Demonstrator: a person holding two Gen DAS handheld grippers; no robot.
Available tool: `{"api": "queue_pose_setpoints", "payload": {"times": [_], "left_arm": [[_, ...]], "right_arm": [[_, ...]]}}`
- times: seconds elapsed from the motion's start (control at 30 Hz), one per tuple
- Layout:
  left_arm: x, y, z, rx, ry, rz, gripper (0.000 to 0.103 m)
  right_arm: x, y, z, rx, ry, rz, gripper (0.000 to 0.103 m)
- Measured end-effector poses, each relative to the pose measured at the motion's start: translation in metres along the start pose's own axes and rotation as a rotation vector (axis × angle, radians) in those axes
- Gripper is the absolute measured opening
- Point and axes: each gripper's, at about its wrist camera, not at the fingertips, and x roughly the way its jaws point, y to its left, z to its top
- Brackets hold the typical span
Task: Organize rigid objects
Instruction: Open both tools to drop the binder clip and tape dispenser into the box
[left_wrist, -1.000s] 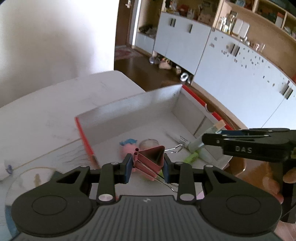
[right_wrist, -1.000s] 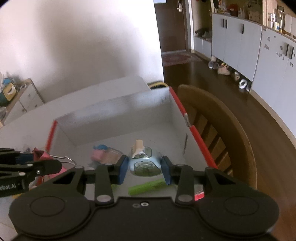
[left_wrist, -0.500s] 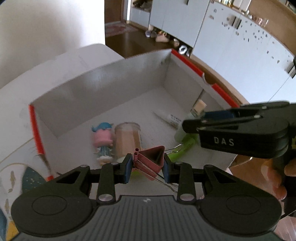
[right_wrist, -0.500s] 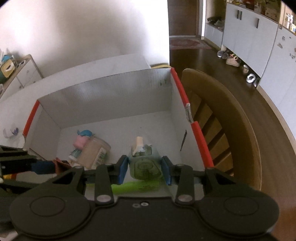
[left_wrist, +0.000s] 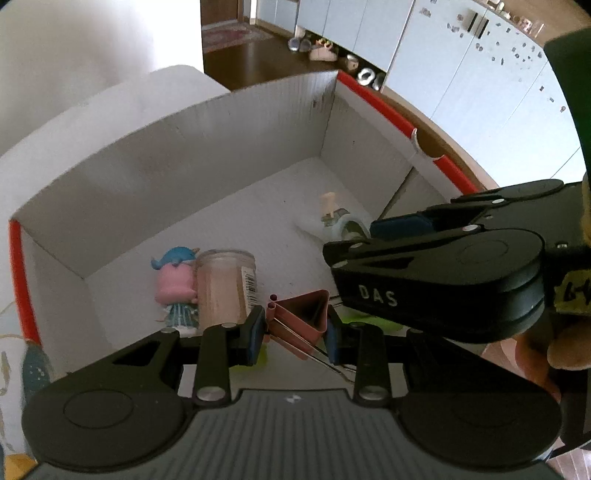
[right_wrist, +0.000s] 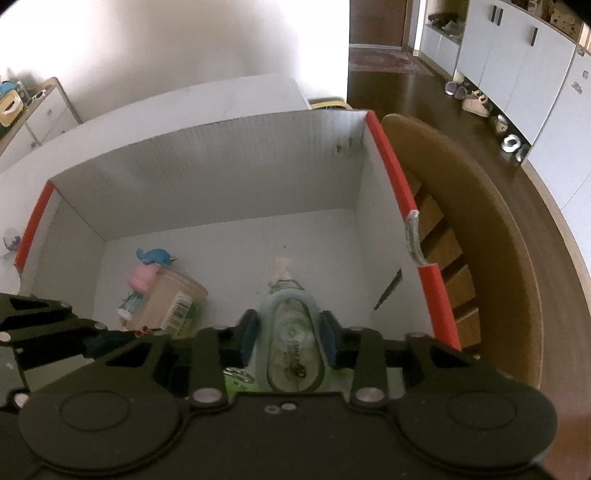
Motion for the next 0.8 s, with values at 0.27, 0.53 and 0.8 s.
{"api": "queue_pose_setpoints", "payload": {"times": [0.27,0.53,0.8], "left_arm": [[0.011,-0.001,0.005,0.002,0.045,0.002,0.032],[0.018,0.002,0.001,-0.033,0.094,-0.016,0.032],[0.004,-0.001,-0.003,-0.026,0.049,-0.047,0.055]], "right_arm": [[0.001,-0.004,0.0,0.008,0.015,0.001,0.033],[-0.011,-0.012,-0.008,0.042,0.012,0.051,0.037],[-0.025,-0.007,-0.012,0.047,-0.017,0.055,0.047]]}}
